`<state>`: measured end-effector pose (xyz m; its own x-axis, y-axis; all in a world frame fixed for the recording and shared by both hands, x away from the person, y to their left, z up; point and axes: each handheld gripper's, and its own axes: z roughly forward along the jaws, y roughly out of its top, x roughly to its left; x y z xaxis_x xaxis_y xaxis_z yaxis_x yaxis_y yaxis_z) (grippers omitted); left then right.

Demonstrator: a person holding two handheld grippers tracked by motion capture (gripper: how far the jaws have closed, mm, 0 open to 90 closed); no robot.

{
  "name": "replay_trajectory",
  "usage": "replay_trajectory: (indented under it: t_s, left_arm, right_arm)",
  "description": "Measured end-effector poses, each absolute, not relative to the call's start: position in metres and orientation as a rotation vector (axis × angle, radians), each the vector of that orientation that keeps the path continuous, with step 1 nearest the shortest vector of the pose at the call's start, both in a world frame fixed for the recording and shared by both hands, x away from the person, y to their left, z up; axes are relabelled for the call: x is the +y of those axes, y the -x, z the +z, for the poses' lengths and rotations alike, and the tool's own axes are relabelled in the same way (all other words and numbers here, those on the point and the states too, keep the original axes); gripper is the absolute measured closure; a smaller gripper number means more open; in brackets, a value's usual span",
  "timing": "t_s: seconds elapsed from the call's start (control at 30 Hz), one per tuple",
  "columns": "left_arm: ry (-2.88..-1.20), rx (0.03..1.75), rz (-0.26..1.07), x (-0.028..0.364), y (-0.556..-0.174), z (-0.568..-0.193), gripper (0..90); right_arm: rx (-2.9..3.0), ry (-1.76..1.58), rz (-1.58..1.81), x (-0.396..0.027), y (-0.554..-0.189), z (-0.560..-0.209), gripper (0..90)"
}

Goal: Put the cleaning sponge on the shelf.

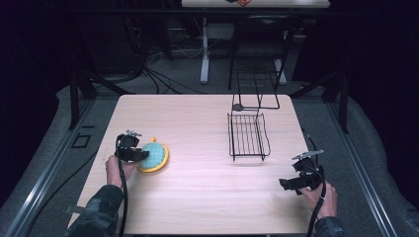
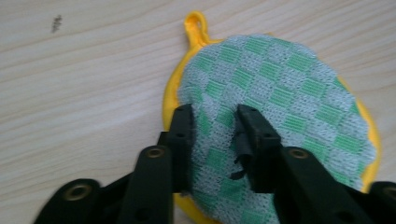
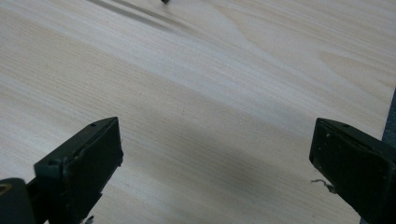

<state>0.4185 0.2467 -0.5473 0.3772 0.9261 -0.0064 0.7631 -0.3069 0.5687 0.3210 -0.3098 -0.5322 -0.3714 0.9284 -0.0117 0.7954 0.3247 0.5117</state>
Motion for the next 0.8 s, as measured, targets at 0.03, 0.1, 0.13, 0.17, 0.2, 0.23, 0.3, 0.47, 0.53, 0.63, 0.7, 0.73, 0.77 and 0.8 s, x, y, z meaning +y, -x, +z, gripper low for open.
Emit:
replay_trajectory:
  t_s: [0.03,0.1,0.13,0.17,0.2,0.23,0.3,0.47,0.53,0.63,0.7,0.73,0.77,0.8]
  left_arm:
    - [-2.157,1.458,0.462,0.246,-0.418,-0.548,73.5]
    - [-2.147,1.467,0.466,0.247,-0.418,-0.548,77.3]
    - [-2.147,1.467,0.466,0.247,-0.418,-0.548,79.8]
    - [-2.141,1.468,0.464,0.248,-0.418,-0.548,79.8]
    - [-2.142,1.465,0.468,0.248,-0.418,-0.548,80.9]
    - [-2.138,1.463,0.468,0.249,-0.418,-0.548,81.8]
    - [-2.126,1.465,0.474,0.248,-0.418,-0.548,83.2]
    - [-2.111,1.45,0.48,0.249,-0.416,-0.546,85.9]
    - [-2.104,1.443,0.482,0.249,-0.416,-0.544,86.4]
    - [-2.089,1.433,0.489,0.249,-0.415,-0.539,87.3]
    - [-2.081,1.42,0.498,0.249,-0.413,-0.535,87.7]
    - [-2.084,1.408,0.51,0.249,-0.412,-0.533,87.7]
    - [-2.08,1.402,0.52,0.249,-0.411,-0.531,87.8]
    - [-2.075,1.403,0.515,0.248,-0.411,-0.53,87.8]
  right_arm:
    - [2.291,-1.546,0.621,-0.31,-0.321,-0.532,2.1]
    - [2.291,-1.545,0.619,-0.31,-0.321,-0.532,2.1]
    - [2.291,-1.545,0.619,-0.31,-0.321,-0.532,2.1]
    - [2.292,-1.546,0.619,-0.31,-0.321,-0.532,2.1]
    - [2.293,-1.546,0.619,-0.31,-0.321,-0.532,2.1]
    - [2.293,-1.546,0.619,-0.31,-0.321,-0.532,2.1]
    - [2.294,-1.546,0.618,-0.31,-0.321,-0.532,2.2]
    - [2.296,-1.55,0.614,-0.31,-0.321,-0.533,2.3]
    - [2.292,-1.554,0.621,-0.31,-0.321,-0.532,2.3]
    - [2.292,-1.556,0.619,-0.31,-0.32,-0.532,2.2]
    - [2.292,-1.553,0.618,-0.311,-0.32,-0.532,2.2]
    - [2.291,-1.554,0.62,-0.311,-0.32,-0.532,2.2]
    - [2.294,-1.553,0.617,-0.311,-0.32,-0.531,2.2]
    - [2.294,-1.55,0.615,-0.312,-0.32,-0.531,2.2]
